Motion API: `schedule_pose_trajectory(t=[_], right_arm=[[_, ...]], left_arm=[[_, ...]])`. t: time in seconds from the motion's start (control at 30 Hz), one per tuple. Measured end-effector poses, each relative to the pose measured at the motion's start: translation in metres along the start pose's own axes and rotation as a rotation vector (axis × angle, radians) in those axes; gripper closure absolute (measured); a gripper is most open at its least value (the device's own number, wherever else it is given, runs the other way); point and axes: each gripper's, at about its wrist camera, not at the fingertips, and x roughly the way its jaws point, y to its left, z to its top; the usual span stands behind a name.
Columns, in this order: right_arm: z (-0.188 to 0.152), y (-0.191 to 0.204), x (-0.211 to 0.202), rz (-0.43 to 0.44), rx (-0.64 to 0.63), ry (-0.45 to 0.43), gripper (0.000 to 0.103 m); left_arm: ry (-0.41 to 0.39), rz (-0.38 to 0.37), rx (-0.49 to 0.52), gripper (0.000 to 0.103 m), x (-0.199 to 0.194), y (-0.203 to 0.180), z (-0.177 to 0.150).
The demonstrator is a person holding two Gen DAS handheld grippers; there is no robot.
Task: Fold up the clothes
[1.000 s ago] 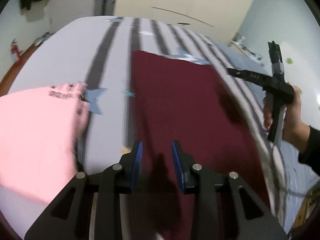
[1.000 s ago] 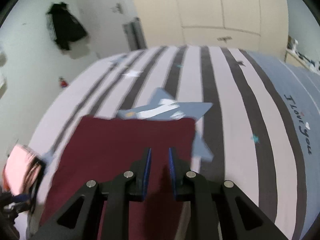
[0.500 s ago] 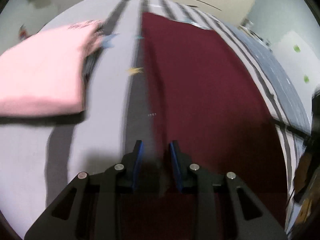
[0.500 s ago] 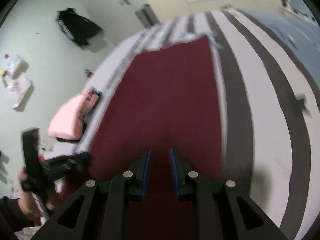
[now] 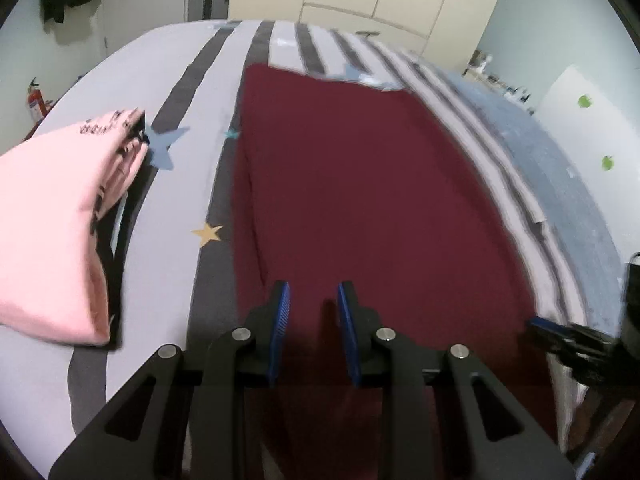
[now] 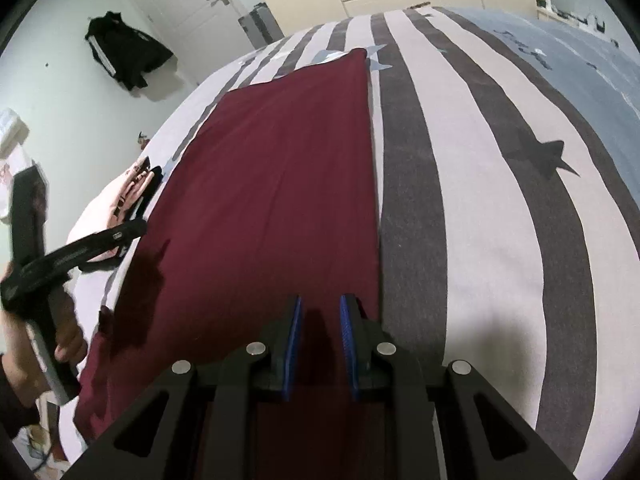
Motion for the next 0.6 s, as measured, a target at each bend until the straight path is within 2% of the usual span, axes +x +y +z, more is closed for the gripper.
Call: schedule_pose_trajectory(t=[0.03, 0.17, 0.27, 0.43, 0.6], right_arm=[[-0.001, -0.001, 0.003, -0.003, -0.001, 0.003, 0.085], [-0.005, -0.005, 0.006, -0.004, -0.018, 0.010, 0.085], [-0.002, -0.005, 0.002, -0.005, -0.049, 0.000, 0.085], [0.007, -0.019, -0.028, -0.035, -0.063, -0.040, 0.082], [-0.004, -0.023, -0.058, -0.072, -0.103, -0.049, 0.078]], left_arm=[[0.010, -0.005, -0.018, 0.084, 0.002, 0.010, -0.002], [0.018, -0.043, -0.066, 0.084, -0.004, 0.035, -0.003], [0.003, 0.015, -0.062, 0.084, -0.025, 0.037, -0.003], [-0.044, 0.029, -0.105, 0.083, -0.072, 0.062, -0.010], [-0.038, 0.089, -0.171, 0.079, -0.115, 0.078, -0.055]])
